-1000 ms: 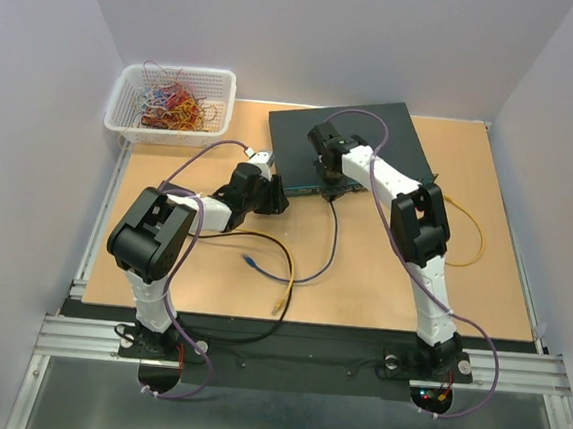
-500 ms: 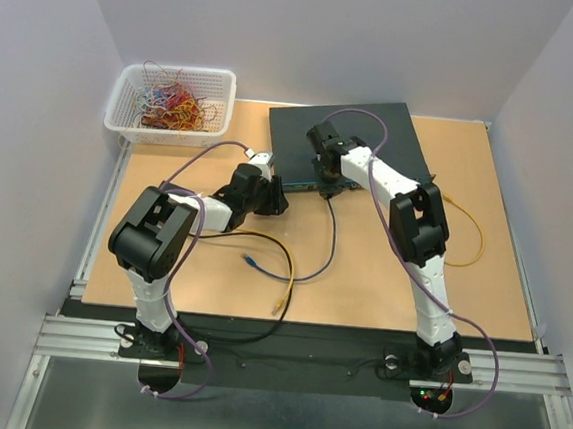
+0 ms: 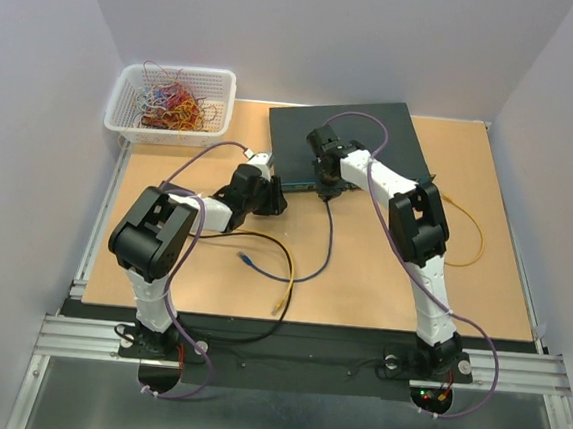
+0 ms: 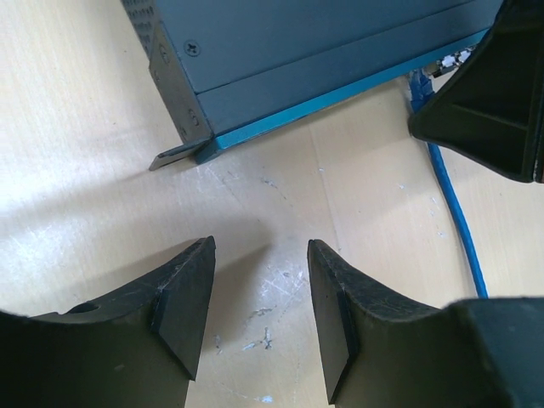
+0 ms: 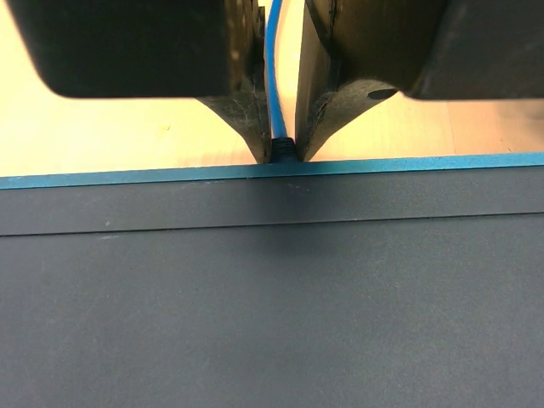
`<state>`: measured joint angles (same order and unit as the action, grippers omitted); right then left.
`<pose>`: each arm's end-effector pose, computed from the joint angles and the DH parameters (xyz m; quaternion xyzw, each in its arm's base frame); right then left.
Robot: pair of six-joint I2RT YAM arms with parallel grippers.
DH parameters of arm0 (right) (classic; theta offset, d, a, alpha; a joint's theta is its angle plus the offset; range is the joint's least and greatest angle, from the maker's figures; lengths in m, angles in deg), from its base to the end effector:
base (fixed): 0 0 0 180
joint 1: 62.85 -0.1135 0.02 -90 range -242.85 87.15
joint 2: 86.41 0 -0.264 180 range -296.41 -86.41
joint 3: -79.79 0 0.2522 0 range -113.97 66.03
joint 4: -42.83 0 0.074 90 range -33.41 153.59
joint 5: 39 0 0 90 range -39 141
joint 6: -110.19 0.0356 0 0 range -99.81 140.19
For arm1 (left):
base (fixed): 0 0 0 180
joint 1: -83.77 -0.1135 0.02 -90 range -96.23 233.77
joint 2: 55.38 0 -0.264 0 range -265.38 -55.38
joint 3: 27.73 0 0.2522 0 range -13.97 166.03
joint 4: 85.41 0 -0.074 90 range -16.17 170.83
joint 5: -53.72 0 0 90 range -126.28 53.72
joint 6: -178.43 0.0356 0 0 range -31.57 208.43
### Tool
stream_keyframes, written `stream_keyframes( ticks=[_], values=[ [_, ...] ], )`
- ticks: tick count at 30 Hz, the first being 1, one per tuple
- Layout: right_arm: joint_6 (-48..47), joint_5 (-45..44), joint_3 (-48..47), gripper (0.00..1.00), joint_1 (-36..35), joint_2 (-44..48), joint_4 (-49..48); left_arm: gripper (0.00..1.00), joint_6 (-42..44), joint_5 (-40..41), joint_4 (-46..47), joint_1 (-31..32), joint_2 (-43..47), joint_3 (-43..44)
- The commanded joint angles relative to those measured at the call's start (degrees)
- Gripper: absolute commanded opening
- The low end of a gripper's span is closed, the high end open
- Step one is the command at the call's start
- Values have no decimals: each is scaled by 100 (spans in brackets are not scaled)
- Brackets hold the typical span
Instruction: Insert the plug into the switch port
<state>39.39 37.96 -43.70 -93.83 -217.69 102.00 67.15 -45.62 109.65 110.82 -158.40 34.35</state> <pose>0.4213 0.2436 0.1777 -0.0773 0.9707 -0.0166 0.2269 0.3253 -0.1726 0.1578 0.0857 0.8414 -0.2795 0.4544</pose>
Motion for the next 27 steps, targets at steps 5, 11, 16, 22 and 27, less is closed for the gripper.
stream_keyframes(
  ticks=[5,11,16,22,27],
  values=[
    [128,11,424,0,22,875,-1113,59,106,468,141,2,678,-261],
    [84,546,1365,0,13,1596,-1507,59,45,407,457,-7,1301,-620],
    [101,1109,2411,0,4,2352,-2218,59,-236,-144,1037,2,1926,-894],
    [189,1874,3150,0,-206,2958,-2852,59,-684,-578,1513,362,2049,-921],
    [136,1954,3405,1,-496,3337,-3020,59,-904,-455,1513,757,2076,-701]
  ],
)
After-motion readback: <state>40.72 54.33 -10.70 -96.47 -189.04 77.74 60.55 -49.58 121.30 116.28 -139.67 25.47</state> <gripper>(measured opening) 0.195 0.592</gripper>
